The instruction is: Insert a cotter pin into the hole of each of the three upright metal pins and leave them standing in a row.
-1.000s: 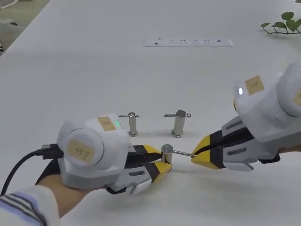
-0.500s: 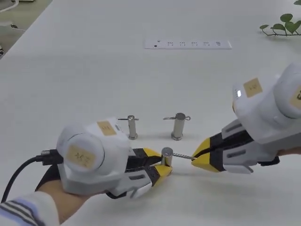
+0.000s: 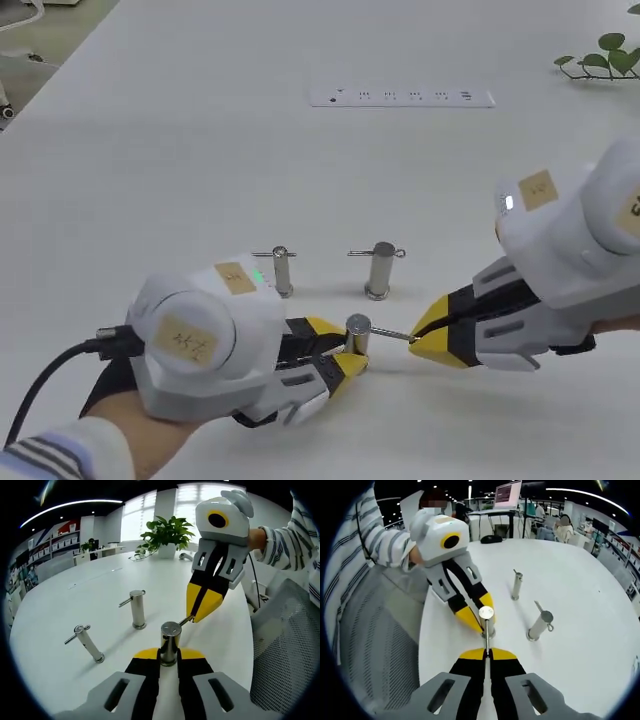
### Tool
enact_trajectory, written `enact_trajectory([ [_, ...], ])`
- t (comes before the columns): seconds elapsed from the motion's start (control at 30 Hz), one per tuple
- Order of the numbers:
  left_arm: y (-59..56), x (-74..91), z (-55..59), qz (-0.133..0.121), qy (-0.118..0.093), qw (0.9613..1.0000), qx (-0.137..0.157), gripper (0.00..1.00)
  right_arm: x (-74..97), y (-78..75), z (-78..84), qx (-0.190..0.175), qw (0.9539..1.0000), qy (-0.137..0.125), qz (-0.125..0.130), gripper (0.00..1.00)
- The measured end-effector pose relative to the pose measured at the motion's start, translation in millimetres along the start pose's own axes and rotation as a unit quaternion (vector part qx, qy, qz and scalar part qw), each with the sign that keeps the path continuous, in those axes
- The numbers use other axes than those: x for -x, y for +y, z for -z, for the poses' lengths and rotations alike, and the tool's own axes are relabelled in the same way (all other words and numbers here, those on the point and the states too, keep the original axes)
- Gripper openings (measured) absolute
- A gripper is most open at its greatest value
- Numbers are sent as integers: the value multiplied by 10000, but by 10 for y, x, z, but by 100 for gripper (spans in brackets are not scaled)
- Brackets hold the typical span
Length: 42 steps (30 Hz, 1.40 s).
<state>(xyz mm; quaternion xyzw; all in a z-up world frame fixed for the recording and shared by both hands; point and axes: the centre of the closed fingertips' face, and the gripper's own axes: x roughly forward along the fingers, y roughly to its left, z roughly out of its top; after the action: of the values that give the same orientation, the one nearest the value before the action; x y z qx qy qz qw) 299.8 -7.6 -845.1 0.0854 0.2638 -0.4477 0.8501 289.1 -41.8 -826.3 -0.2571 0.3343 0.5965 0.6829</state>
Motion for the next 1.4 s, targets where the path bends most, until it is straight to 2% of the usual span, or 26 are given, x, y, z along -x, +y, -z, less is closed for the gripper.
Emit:
enact_trajectory([
  [0.2, 1, 4, 3, -45, -14, 10000, 44, 11, -17, -15, 2, 32, 10000, 52, -1, 3],
  [0.4, -1, 9, 7, -137, -51, 9998, 96, 10, -5, 0, -8, 43, 10000, -5, 6, 3],
  [0.7, -8, 15, 15, -109, -14, 9999, 107, 11, 31, 54, -34, 108, 9999, -28, -14, 3],
  [0.93, -12, 15, 20, -105, -6, 9999, 108, 11, 60, 41, -16, 168, 9999, -28, 9, 3],
  [1.4, 3, 10, 13, -111, -8, 9998, 163, 11, 73, 14, -85, 272, 9996, -44, 48, 3],
])
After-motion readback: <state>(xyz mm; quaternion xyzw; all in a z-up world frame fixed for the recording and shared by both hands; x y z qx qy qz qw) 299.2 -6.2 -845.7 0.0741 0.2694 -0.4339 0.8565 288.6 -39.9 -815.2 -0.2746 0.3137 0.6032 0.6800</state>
